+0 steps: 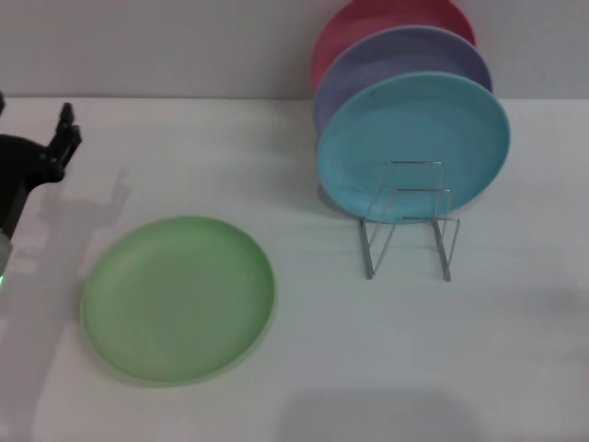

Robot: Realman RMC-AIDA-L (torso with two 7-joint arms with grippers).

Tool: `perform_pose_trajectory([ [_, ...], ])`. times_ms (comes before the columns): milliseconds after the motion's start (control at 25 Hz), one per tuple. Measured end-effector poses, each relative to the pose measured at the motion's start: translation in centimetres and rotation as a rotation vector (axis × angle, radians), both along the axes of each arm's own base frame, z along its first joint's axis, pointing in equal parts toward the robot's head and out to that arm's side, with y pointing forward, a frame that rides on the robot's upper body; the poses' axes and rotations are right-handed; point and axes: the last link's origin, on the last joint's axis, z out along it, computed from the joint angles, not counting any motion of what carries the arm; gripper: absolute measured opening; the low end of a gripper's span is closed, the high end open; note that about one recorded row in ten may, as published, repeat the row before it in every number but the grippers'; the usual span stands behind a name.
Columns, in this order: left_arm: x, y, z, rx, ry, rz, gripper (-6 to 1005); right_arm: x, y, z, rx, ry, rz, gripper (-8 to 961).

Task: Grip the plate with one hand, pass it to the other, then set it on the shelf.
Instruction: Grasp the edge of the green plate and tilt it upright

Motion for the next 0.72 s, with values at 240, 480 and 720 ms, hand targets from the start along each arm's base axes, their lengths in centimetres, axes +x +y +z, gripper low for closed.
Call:
perform_pose_trajectory([
  [240,4.2,2.4,1.7,-0.168,-0.004,0.087,810,-0.1,0.2,0.1,-0.005,0.013,0.013,830],
  [480,8.1,3.2,4.8,-0.340,0.003,0.266,810,-0.1,0.3,0.1,-0.011,0.014,0.017,830],
  [720,9.6,3.1,6.2,-0.422,-0.006,0.314,809,-0.1,0.4,0.1,-0.011,0.014,0.022,831],
])
